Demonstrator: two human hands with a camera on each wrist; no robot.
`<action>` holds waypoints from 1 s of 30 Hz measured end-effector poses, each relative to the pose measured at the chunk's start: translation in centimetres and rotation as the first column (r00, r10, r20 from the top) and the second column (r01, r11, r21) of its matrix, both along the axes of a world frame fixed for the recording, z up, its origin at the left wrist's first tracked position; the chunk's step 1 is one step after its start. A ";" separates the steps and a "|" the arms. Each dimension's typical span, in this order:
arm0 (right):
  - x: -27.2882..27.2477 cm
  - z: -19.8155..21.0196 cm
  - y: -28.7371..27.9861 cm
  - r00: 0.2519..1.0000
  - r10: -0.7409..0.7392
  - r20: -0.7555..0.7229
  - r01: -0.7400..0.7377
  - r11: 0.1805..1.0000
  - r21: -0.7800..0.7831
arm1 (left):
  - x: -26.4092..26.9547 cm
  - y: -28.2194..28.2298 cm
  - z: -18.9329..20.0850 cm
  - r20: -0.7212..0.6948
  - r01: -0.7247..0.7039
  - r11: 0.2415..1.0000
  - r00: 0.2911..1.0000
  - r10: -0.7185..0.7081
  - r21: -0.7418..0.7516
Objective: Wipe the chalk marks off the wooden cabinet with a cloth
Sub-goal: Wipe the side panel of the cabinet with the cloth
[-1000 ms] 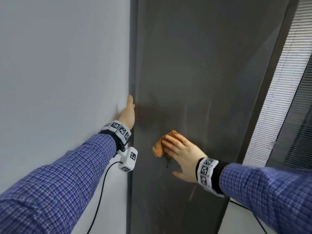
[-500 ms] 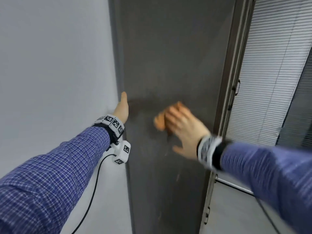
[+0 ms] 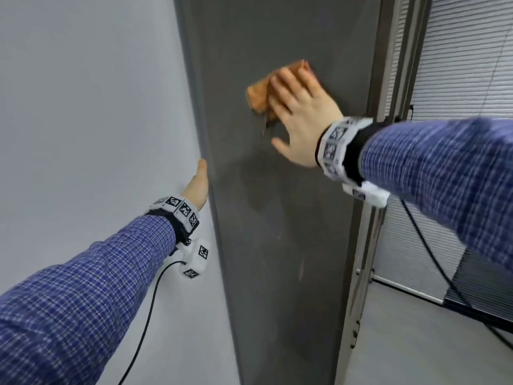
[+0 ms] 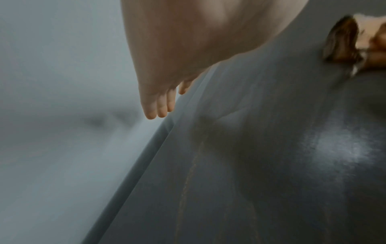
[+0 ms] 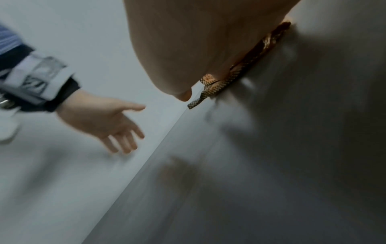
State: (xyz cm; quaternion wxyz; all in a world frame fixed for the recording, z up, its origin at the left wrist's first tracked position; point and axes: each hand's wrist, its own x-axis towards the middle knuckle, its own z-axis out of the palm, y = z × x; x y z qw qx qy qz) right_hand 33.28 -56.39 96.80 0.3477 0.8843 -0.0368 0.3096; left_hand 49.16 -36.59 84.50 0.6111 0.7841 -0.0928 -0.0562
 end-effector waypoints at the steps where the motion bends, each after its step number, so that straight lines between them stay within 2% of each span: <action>1: 0.9 0.7 0.2 1.000 -0.010 0.021 0.010 1.000 -0.013 | 0.8 -0.1 -0.5 -0.028 0.008 1.000 1.000 -0.008 -0.022; 3: 3.0 -0.2 0.7 0.999 -0.029 0.044 0.031 0.998 -0.050 | 4.1 -0.6 -2.8 -0.103 0.002 0.998 0.995 -0.008 -0.056; 4: 4.1 -1.9 1.1 0.999 -0.019 0.031 0.021 0.998 -0.064 | 7.5 -1.2 -5.4 -0.146 -0.016 0.997 0.989 0.005 -0.078; 6: 6.1 -7.6 1.7 0.998 0.044 -0.054 -0.048 0.995 -0.084 | 10.2 -2.1 -8.6 -0.203 -0.048 0.993 0.979 0.025 -0.108; 8: 6.7 -15.5 2.0 0.974 0.060 -0.219 -0.076 0.995 -0.066 | 8.1 -2.5 -9.2 -0.213 -0.039 0.981 0.977 -0.002 -0.189; 10: 5.7 -23.6 2.2 0.909 -0.001 -0.418 -0.017 0.999 -0.040 | 4.8 -2.3 -8.5 -0.203 -0.012 0.976 0.979 -0.034 -0.217; 11: 4.6 -27.1 2.3 0.850 -0.052 -0.523 0.039 0.999 -0.037 | 5.3 -2.4 -9.4 -0.190 -0.008 0.980 0.981 -0.030 -0.199; 13: 3.0 -32.2 2.2 0.732 -0.136 -0.667 0.108 0.991 -0.083 | 6.5 -2.0 -11.0 -0.212 0.015 0.979 0.976 -0.059 -0.203; 14: 2.6 -33.6 2.2 0.706 -0.170 -0.688 0.112 0.985 -0.129 | 6.8 -1.6 -11.3 -0.236 0.018 0.977 0.969 -0.070 -0.214; 15: 2.7 -34.0 2.4 0.701 -0.184 -0.689 0.095 0.982 -0.165 | 7.0 -1.2 -11.6 -0.262 0.028 0.978 0.961 -0.083 -0.207; 17: 4.2 -32.6 3.2 0.754 -0.139 -0.642 0.056 0.987 -0.148 | 7.3 -0.7 -11.9 -0.276 0.056 0.977 0.954 -0.113 -0.207; 21: 10.6 -22.9 6.0 0.931 -0.001 -0.366 -0.014 0.999 -0.037 | 7.6 -0.3 -11.5 -0.279 0.094 0.977 0.949 -0.147 -0.192; 24: 13.5 -17.3 7.1 0.970 0.038 -0.240 -0.048 0.998 -0.036 | 8.1 0.0 -11.2 -0.304 0.121 0.978 0.937 -0.169 -0.171; 27: 13.9 -18.2 6.7 0.962 0.046 -0.270 -0.070 0.994 -0.082 | 8.3 -0.1 -11.6 -0.316 0.109 0.976 0.934 -0.165 -0.187; 30: 12.4 -25.4 6.1 0.904 0.014 -0.427 -0.074 0.989 -0.126 | 8.7 0.0 -13.7 -0.335 0.177 0.966 0.913 -0.232 -0.188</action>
